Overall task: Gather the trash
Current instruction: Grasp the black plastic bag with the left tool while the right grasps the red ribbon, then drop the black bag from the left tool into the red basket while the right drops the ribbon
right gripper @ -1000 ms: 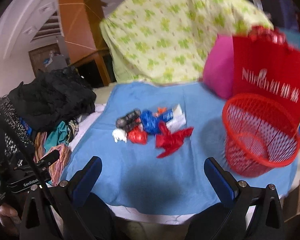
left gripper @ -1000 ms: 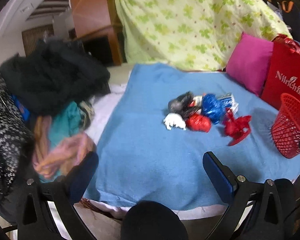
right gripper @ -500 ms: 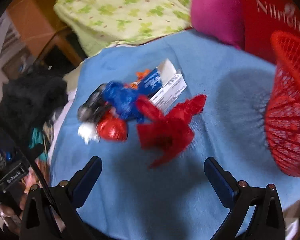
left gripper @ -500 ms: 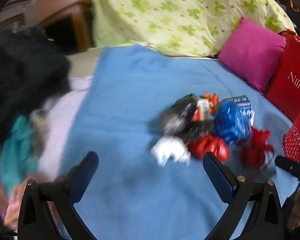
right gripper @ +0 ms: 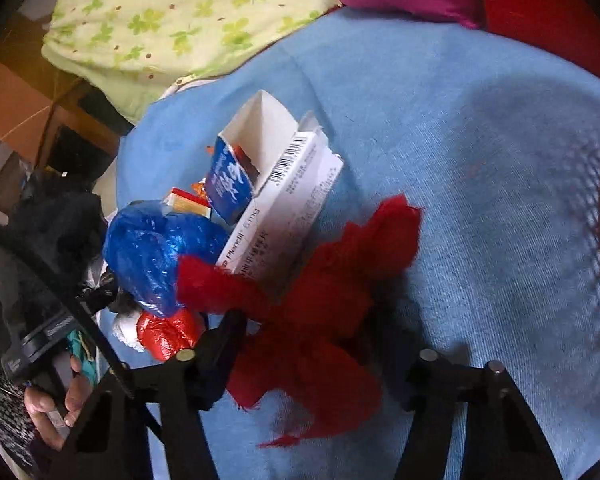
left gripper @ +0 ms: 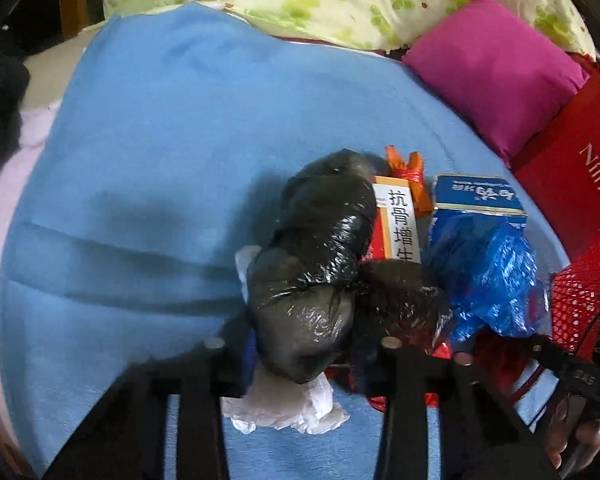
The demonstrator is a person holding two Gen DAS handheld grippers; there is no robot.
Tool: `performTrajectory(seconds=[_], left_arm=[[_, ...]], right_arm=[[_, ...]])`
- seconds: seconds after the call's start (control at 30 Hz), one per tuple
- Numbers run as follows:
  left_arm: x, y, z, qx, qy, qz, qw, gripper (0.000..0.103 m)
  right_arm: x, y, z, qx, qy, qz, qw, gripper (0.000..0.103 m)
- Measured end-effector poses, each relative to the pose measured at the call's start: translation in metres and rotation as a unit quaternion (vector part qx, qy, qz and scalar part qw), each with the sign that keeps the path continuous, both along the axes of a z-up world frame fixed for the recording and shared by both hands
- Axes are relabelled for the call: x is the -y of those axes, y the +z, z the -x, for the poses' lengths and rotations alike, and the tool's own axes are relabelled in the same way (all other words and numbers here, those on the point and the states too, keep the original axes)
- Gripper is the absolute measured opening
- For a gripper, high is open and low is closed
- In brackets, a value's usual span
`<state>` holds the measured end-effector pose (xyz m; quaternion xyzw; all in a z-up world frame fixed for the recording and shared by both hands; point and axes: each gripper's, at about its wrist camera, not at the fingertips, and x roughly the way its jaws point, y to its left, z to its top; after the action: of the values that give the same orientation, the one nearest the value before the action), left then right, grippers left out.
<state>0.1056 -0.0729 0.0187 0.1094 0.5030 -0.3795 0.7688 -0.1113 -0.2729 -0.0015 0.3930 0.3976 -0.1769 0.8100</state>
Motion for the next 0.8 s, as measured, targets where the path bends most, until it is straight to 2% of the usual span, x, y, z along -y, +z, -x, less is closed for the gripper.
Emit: performTrajectory(seconds=[0.1, 0.23, 0.43, 0.57, 0.8], left_arm=[[-0.009, 0.012, 0.012, 0.011, 0.001, 0.017, 0.9998, 0.032], [-0.025, 0.04, 0.038, 0.056, -0.004, 0.03, 0.998, 0.03], [-0.049, 0.093, 0.093, 0.098, -0.006, 0.078, 0.9921, 0.03], [-0.055, 0.13, 0.132, 0.117, -0.027, 0.108, 0.9869, 0.03], [-0.016, 0.169, 0.203, 0.139, -0.097, 0.123, 0.9779, 0.031]], right_arm=[[-0.002, -0.001, -0.001, 0.005, 0.014, -0.006, 1.0, 0.039], [-0.017, 0.018, 0.014, 0.012, 0.03, 0.037, 0.999, 0.038], [-0.051, 0.072, 0.048, 0.059, 0.05, 0.099, 0.992, 0.038], [-0.063, 0.109, 0.082, 0.096, 0.05, 0.115, 0.987, 0.039], [-0.07, 0.173, 0.158, 0.157, 0.023, 0.162, 0.974, 0.039]])
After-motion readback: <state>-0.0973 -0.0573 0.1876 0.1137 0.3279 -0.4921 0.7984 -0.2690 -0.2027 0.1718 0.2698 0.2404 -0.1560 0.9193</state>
